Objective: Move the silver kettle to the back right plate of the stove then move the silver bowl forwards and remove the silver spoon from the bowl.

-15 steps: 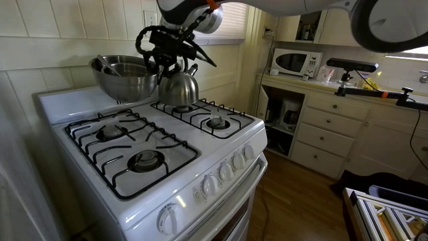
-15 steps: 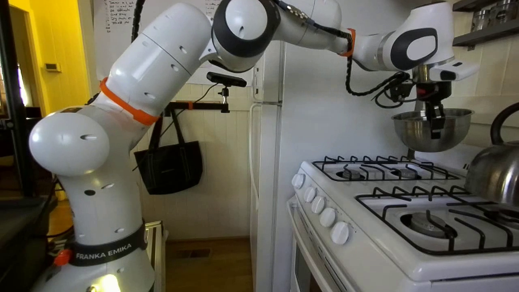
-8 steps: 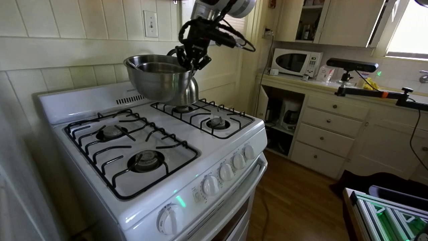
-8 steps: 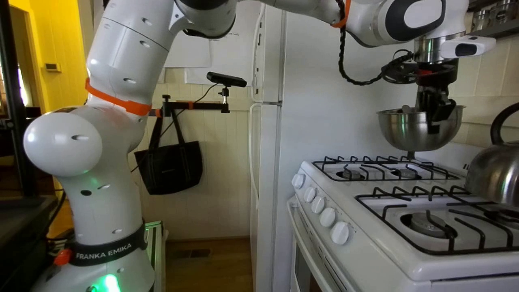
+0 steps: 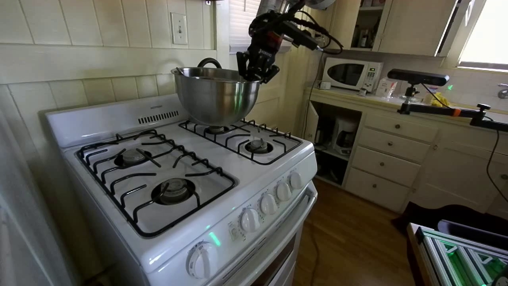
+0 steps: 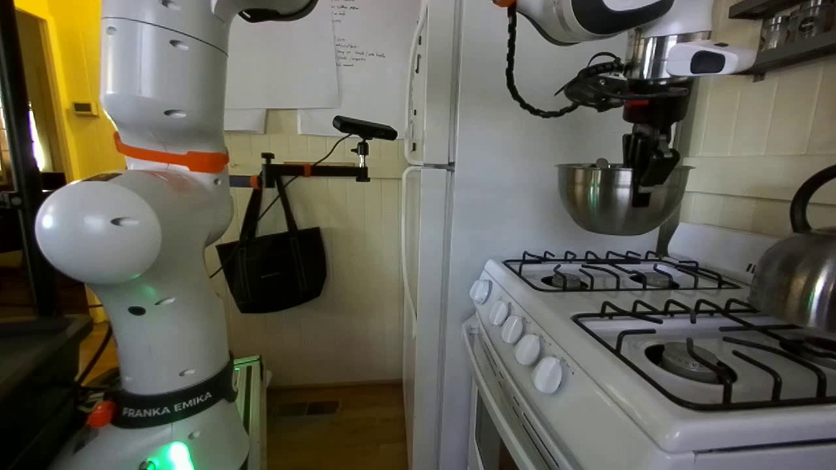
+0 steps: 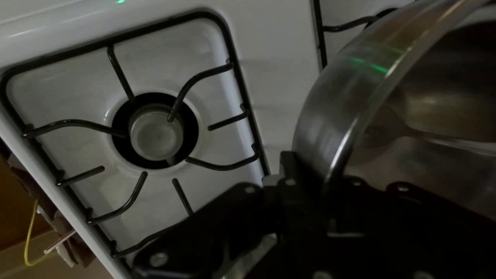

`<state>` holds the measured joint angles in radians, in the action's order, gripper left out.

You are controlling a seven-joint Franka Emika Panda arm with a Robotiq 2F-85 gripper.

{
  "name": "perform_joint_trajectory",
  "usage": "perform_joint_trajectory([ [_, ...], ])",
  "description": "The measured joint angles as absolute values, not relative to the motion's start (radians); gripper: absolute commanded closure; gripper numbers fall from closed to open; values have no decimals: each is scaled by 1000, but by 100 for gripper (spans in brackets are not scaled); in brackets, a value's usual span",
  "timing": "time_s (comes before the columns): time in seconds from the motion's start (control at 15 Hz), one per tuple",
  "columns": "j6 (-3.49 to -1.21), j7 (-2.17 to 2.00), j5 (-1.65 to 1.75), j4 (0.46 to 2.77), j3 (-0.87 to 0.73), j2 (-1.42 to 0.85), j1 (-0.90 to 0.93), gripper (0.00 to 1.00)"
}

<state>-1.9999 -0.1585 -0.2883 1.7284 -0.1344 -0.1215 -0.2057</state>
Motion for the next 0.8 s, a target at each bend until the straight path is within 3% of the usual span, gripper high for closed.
perform_joint_trajectory([
  [0.8, -2019, -144, -147, 1737, -85, -169, -110, 96],
])
